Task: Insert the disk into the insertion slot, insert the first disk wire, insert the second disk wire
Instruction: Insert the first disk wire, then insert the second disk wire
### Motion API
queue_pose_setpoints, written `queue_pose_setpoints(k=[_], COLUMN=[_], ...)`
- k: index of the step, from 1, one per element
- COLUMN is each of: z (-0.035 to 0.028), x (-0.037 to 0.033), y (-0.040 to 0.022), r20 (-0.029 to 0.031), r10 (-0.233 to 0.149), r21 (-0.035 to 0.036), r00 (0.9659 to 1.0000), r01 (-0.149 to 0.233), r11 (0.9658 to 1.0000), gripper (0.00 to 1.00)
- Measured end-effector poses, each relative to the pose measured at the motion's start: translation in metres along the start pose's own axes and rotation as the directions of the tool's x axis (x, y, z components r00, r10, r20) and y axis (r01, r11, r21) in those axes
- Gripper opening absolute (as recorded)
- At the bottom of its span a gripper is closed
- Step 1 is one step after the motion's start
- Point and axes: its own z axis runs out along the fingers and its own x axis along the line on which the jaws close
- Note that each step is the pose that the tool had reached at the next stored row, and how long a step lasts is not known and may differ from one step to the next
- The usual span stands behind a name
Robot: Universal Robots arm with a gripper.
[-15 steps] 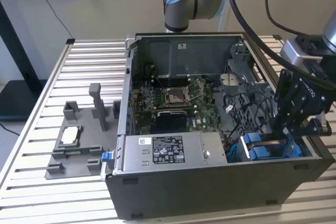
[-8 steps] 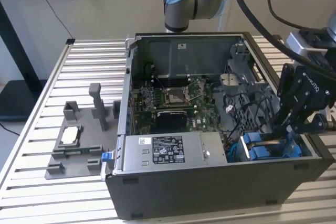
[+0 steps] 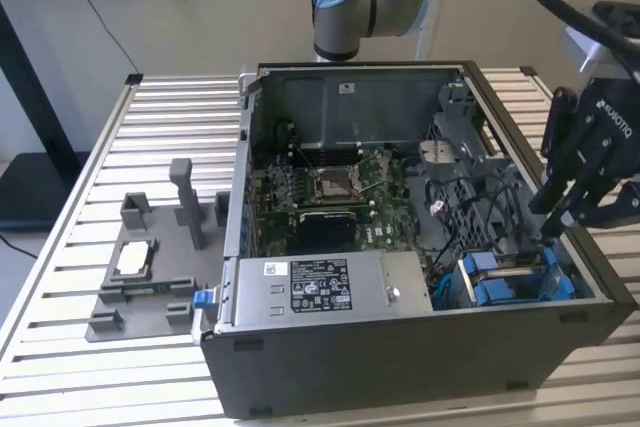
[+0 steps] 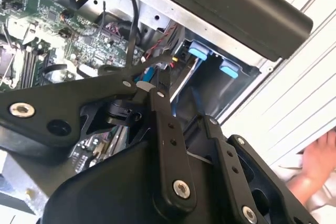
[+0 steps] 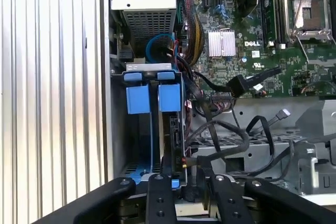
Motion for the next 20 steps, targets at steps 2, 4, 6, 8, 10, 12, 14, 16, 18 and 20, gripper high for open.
queue_pose_setpoints(k=[2,4,6,8,10,12,14,16,18,20], z=[-0.009,-0.015,-0.0174,-0.0176,-0.0173,-0.0169,-0.0164,-0.0158,-0.0151,-0.0142], x=[-0.0009,-0.0024,-0.0047,-0.0079,-0.0116,-0.0154,-0.0191,-0.0223,-0.0254,-0.0283], y=[0.0011,0.0019,0.0026,0.003,0.0036,0.005,0.0073,0.0114,0.0161,0.0219], r20=[-0.0001,0.0,0.0007,0.0006,0.0008,0.0008,0.0009,0.0008,0.0009,0.001], r10=[0.0,0.0,0.0,-0.001,0.0,0.0,0.0,0.0,0.0,0.0], r21=[0.0005,0.0021,0.0088,0.0145,0.0154,0.0158,0.0161,0.017,0.0181,0.0191], r00=[1.0,1.0,1.0,1.0,1.0,1.0,1.0,1.0,1.0,1.0], r01=[0.0,0.0,0.0,0.001,0.0,0.0,0.0,0.0,0.0,0.0], r11=[1.0,1.0,1.0,0.9999,0.9999,0.9999,0.9999,0.9999,0.9998,0.9998], gripper=[0.33,0.33,0.33,0.33,0.33,0.33,0.33,0.33,0.33,0.33])
